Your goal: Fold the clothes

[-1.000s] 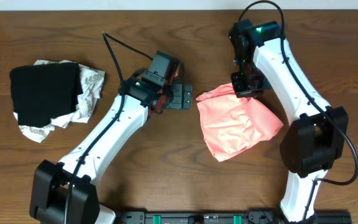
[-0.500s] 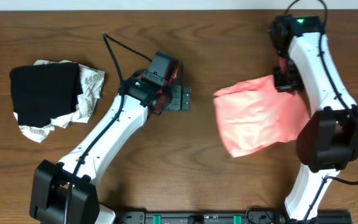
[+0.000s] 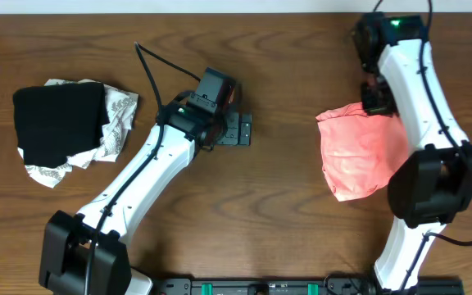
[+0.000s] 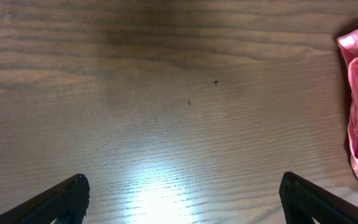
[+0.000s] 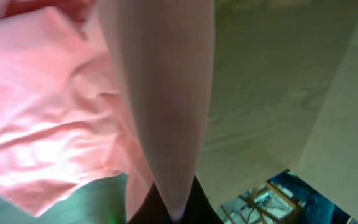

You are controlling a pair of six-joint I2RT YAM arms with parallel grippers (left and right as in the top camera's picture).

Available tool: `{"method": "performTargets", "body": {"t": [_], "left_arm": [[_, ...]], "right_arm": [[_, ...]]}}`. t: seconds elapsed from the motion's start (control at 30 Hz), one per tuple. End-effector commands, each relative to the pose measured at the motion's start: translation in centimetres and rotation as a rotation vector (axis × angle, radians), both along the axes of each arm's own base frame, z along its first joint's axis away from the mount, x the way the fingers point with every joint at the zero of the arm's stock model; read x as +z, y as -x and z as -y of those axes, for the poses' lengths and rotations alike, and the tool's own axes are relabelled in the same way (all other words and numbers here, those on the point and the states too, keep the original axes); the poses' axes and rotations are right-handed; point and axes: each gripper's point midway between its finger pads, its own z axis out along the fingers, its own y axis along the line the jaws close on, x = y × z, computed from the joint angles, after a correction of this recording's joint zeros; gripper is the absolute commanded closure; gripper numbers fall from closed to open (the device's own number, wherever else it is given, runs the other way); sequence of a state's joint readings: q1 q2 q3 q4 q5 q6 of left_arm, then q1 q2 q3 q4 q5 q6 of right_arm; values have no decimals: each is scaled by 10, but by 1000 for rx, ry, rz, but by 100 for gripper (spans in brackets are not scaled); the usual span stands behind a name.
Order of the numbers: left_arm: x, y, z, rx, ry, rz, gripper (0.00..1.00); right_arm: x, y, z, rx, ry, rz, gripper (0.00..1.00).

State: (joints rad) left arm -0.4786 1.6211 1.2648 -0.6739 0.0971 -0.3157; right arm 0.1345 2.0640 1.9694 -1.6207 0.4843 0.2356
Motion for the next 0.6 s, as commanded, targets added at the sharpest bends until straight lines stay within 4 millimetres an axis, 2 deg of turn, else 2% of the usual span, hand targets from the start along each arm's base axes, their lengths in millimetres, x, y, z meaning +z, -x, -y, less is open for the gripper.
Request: {"method": "performTargets", "body": {"t": [0.0, 0.2, 0.37, 0.57], "left_arm": [[10, -3, -4, 8, -2, 33, 2], [10, -3, -4, 8, -2, 32, 2], [10, -3, -4, 9, -3, 32, 2], [10, -5, -6, 15, -14, 40, 2]], "right_arm": [[4, -6, -25, 33, -26, 46, 99], [0, -4, -40, 80, -23, 31, 99], [-9, 5, -37, 89, -4, -24, 99], [-29, 20, -36, 97, 10, -96, 99]]}}
